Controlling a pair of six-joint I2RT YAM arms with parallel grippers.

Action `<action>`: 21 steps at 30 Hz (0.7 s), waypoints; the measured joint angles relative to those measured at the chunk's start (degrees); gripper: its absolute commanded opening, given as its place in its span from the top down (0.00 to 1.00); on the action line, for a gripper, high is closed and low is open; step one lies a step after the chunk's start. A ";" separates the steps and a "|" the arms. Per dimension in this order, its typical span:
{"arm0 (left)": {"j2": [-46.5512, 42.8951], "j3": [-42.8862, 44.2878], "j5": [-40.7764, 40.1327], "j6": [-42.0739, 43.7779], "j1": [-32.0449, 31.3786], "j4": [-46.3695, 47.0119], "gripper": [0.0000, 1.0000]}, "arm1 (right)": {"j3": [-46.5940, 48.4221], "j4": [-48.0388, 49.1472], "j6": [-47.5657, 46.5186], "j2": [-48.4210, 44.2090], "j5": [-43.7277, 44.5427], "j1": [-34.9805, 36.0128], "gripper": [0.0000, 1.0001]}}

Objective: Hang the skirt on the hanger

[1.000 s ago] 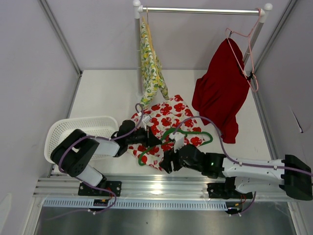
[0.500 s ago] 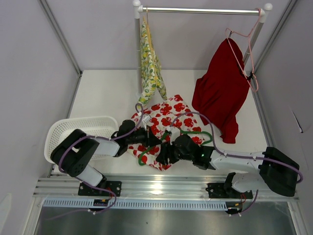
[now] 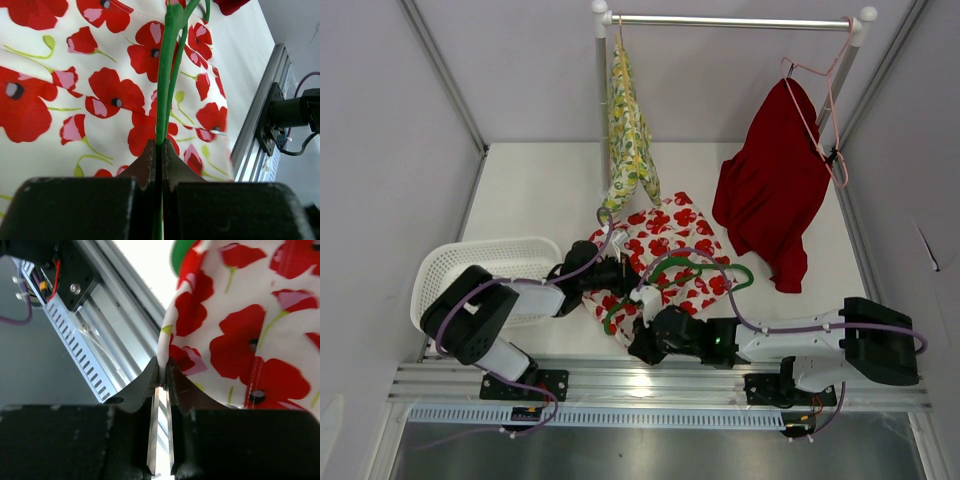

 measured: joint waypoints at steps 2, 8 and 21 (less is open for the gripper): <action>-0.76 0.50 -0.85 0.04 0.00 -1.90 1.00 | 1.66 -1.09 -1.27 1.49 3.37 3.48 0.93; -1.38 1.03 -3.30 0.50 0.00 -5.05 1.00 | 3.87 -4.68 -3.23 8.20 9.84 8.48 0.82; -1.01 0.79 -6.05 0.98 -0.02 -2.73 1.00 | 6.03 -18.67 -1.18 -2.25 15.04 2.19 0.39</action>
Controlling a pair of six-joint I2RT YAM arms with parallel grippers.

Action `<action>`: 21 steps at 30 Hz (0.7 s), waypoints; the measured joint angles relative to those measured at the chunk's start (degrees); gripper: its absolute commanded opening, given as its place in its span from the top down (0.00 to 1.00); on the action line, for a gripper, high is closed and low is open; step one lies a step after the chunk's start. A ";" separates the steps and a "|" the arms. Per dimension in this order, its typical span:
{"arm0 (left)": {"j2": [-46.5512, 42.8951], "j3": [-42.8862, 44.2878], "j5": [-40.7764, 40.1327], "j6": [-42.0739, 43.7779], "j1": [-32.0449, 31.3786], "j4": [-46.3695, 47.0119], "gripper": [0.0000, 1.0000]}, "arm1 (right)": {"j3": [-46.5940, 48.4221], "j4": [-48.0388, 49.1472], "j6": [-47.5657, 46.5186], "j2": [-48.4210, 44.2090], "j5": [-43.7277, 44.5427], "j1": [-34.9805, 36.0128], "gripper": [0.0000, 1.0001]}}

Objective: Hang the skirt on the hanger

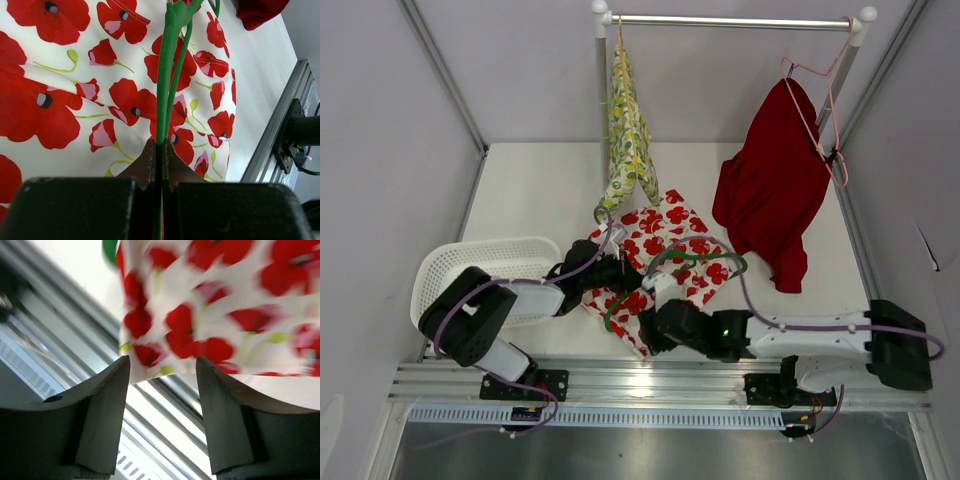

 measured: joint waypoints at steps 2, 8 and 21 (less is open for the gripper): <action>0.02 -0.22 -0.02 0.04 0.00 0.31 1.00 | 0.37 -2.27 1.14 -5.73 0.90 -4.52 0.47; 0.02 -0.37 -0.11 0.44 -0.07 0.31 1.00 | 0.35 -8.61 3.85 -17.44 1.03 -29.11 0.58; -0.63 -2.10 -0.79 0.11 -0.33 1.81 1.00 | -6.58 -6.78 5.57 -5.66 -9.86 -54.47 0.49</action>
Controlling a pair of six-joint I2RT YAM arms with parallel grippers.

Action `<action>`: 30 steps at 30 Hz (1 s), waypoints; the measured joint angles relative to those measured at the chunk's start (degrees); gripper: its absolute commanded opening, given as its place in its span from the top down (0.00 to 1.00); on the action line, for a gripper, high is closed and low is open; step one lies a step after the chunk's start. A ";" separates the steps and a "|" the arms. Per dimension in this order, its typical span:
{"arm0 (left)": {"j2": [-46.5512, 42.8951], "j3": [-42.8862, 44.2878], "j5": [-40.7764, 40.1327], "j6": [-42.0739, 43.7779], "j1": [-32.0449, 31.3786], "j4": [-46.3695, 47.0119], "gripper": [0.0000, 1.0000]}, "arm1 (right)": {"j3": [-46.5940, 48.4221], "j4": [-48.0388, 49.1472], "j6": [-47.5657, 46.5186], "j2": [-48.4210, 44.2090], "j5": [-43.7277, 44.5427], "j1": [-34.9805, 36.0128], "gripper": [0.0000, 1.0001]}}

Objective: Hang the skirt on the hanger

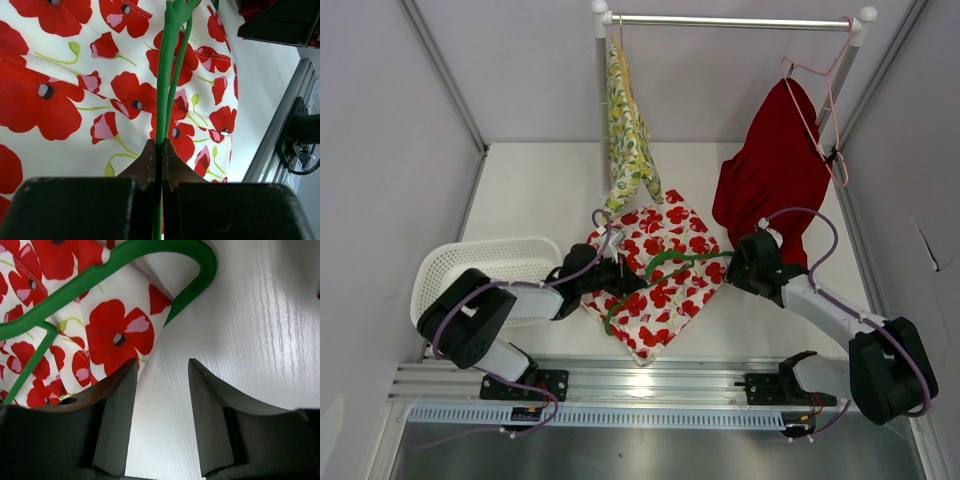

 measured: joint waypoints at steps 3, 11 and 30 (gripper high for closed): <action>0.00 -0.04 0.00 -0.13 -0.04 0.26 1.00 | -0.57 2.25 0.68 1.70 -1.38 -0.96 0.48; 0.00 -0.07 0.04 -0.15 -0.17 0.83 1.00 | -3.61 8.52 4.02 3.65 -3.96 -1.05 0.48; 0.37 -0.17 0.48 -0.17 -0.33 1.99 1.00 | -13.73 26.14 12.09 -1.01 -2.69 -0.63 0.52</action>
